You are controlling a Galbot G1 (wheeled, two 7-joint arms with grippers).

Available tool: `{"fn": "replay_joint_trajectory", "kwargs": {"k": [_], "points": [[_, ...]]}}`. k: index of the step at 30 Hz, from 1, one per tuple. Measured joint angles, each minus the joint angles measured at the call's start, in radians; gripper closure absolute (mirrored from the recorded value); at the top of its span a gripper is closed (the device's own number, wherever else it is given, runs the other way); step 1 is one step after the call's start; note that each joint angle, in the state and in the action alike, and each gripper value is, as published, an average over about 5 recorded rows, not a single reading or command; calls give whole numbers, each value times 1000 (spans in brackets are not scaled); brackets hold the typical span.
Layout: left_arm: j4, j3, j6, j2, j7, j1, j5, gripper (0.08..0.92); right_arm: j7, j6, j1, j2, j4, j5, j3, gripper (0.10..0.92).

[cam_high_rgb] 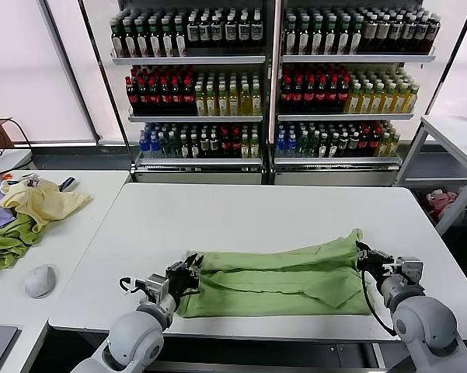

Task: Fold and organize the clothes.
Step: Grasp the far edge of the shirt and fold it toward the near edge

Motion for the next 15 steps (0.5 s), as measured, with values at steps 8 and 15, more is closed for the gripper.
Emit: {"fn": "replay_joint_trajectory", "kwargs": {"k": [8, 15], "points": [[-36, -22, -6, -16, -17, 50, 36, 436, -2, 0, -55, 13, 44, -41, 15, 547], [-54, -37, -11, -71, -86, 77, 46, 240, -2, 1, -95, 31, 73, -68, 22, 330]]}}
